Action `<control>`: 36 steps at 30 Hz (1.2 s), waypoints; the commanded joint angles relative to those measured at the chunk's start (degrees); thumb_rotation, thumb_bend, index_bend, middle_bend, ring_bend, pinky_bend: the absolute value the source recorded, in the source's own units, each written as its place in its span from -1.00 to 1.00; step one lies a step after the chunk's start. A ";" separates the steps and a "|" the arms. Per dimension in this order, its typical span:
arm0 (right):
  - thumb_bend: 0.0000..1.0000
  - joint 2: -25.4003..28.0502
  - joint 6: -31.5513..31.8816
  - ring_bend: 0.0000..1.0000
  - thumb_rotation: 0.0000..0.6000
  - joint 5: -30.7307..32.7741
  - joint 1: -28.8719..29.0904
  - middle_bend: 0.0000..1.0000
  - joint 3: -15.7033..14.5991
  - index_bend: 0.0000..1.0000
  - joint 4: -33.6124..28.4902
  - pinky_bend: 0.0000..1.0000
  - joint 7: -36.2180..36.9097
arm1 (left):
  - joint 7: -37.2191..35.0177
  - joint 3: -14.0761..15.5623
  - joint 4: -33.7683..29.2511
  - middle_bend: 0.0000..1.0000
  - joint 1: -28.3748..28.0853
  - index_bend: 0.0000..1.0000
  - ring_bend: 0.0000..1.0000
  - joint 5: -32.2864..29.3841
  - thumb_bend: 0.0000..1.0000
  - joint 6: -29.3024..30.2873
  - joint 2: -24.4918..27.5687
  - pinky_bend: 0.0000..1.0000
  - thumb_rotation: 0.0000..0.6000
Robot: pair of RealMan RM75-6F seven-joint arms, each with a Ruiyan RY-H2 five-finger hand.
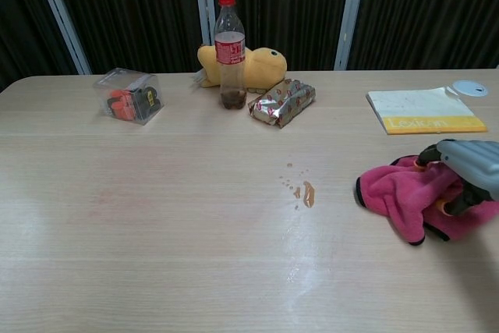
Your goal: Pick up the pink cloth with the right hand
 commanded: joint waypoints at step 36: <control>0.08 -15.20 2.83 0.02 1.00 -5.03 7.92 0.29 2.18 0.52 2.66 0.48 -4.30 | -0.34 0.24 -0.99 -1.00 0.28 -1.00 -1.00 -0.83 -1.00 -0.13 0.67 -1.00 1.00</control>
